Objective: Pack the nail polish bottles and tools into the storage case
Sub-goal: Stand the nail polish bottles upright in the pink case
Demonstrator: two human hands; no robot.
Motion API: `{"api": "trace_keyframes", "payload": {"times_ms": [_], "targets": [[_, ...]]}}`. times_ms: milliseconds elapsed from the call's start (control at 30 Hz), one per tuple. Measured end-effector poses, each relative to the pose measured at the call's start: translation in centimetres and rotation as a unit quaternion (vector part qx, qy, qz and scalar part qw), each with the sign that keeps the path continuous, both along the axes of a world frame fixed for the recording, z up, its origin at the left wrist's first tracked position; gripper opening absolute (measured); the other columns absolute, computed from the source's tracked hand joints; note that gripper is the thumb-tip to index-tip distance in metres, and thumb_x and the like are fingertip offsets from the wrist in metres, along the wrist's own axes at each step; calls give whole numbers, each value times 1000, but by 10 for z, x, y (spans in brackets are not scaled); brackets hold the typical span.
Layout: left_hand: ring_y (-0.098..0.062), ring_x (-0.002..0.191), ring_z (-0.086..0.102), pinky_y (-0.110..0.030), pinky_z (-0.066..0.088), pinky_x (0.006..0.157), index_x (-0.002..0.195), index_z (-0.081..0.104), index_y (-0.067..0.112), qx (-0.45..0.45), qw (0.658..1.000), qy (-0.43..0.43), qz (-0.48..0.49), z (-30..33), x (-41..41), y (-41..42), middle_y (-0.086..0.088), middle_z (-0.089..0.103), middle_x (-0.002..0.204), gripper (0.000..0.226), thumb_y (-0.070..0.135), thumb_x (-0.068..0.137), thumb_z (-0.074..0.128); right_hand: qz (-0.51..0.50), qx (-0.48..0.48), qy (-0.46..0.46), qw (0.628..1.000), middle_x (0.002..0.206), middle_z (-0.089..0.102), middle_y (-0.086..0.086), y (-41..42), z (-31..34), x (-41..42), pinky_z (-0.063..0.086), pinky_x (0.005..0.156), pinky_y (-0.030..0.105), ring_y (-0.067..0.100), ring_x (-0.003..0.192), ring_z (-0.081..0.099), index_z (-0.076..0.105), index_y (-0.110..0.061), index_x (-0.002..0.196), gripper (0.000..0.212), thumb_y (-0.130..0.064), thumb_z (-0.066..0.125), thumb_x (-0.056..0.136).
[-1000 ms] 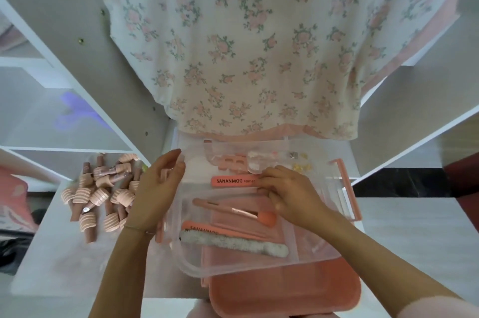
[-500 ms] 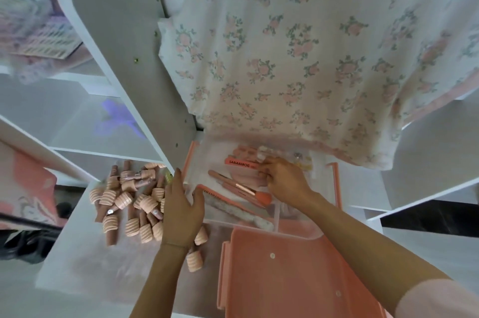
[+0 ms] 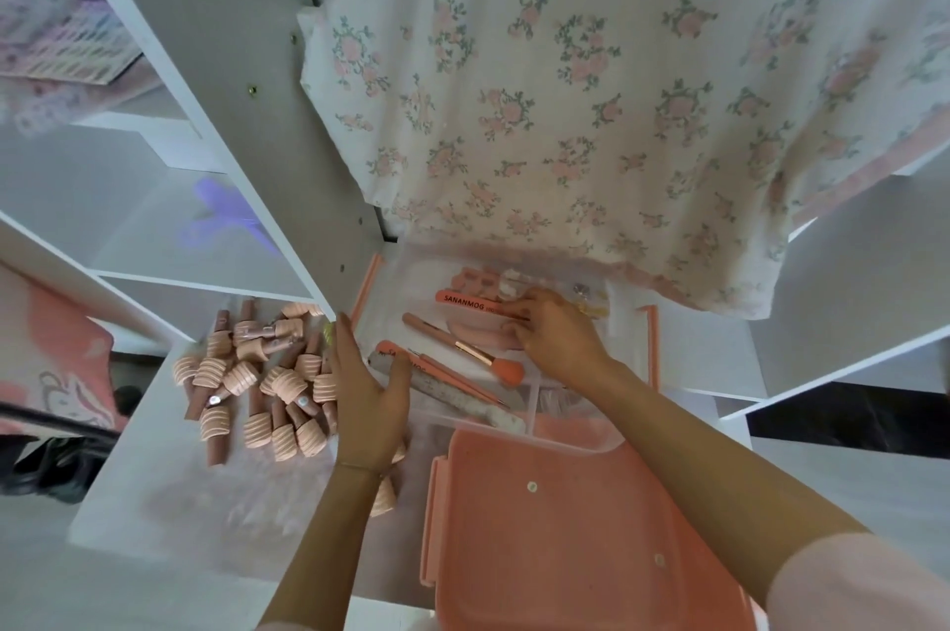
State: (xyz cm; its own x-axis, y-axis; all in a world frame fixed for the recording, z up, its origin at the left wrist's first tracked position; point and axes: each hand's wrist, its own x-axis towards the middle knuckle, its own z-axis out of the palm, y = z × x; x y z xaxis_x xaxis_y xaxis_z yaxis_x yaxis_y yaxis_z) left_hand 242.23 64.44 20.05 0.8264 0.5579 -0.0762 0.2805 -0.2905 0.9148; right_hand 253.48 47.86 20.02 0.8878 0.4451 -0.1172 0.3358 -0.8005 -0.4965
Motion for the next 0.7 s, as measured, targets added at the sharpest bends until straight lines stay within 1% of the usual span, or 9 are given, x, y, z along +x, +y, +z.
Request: {"api": "trace_keyframes", "payload": {"times_ms": [67,167,300,333,400,467,533,600,700], "targets": [[-16,144,9,-31,11,115,148,8,12,-34,999,-12,15,0,-3,1,-2,10,156,71,13,92,53,6,27,-10,1000,125,55,5,-6,6,-7,37,96,30,22,115,48,57,-15,125,36,-18,54,89],[-12,141,14,-33,15,115,148,9,15,-74,997,-27,25,-5,-13,-1,1,13,156,72,13,92,53,-21,116,-101,988,113,61,11,-25,19,-34,35,92,24,28,106,55,62,-10,117,32,-11,56,85],[-21,133,38,-36,37,106,144,23,18,-175,981,-55,68,-13,-21,-12,-2,39,144,59,9,92,50,-160,117,-244,949,117,58,17,-61,13,-70,39,92,41,32,111,51,58,-6,119,38,-8,57,81],[-25,126,46,-36,45,97,141,28,22,-212,973,-48,83,-14,-22,-16,-2,47,136,53,10,93,49,-210,105,-214,948,126,52,19,-69,9,-75,37,96,42,33,117,46,51,-5,126,42,-9,56,85],[-31,115,55,-41,52,84,138,31,29,-286,953,-30,94,-13,-25,-20,-4,54,129,48,15,95,46,-273,106,-62,954,140,38,19,-80,6,-77,34,103,41,33,126,40,30,-7,141,52,-15,49,93],[-35,107,60,-39,57,72,137,34,31,-312,945,-27,98,-14,-29,-19,-11,54,130,45,16,96,45,-270,126,58,953,132,49,17,-85,4,-76,42,93,37,33,115,51,20,-13,145,53,-20,39,96],[-30,99,63,-31,59,63,136,39,30,-313,942,-45,112,-11,-35,-15,-12,55,128,44,16,95,46,-254,114,52,959,104,63,17,-85,4,-76,43,73,31,33,90,60,28,-13,142,46,-18,35,97],[-23,93,64,-26,58,58,136,40,31,-280,951,-56,122,-7,-39,-12,-9,56,124,44,20,94,49,-248,105,23,963,87,63,12,-82,6,-76,38,64,30,30,75,57,42,-10,130,35,-14,36,95],[-23,98,64,-38,58,73,138,37,35,-214,966,-58,137,-5,-42,-6,-2,57,121,46,30,93,51,-250,122,37,960,74,57,2,-81,8,-71,38,57,31,24,67,54,51,-14,112,25,-11,37,91]]}}
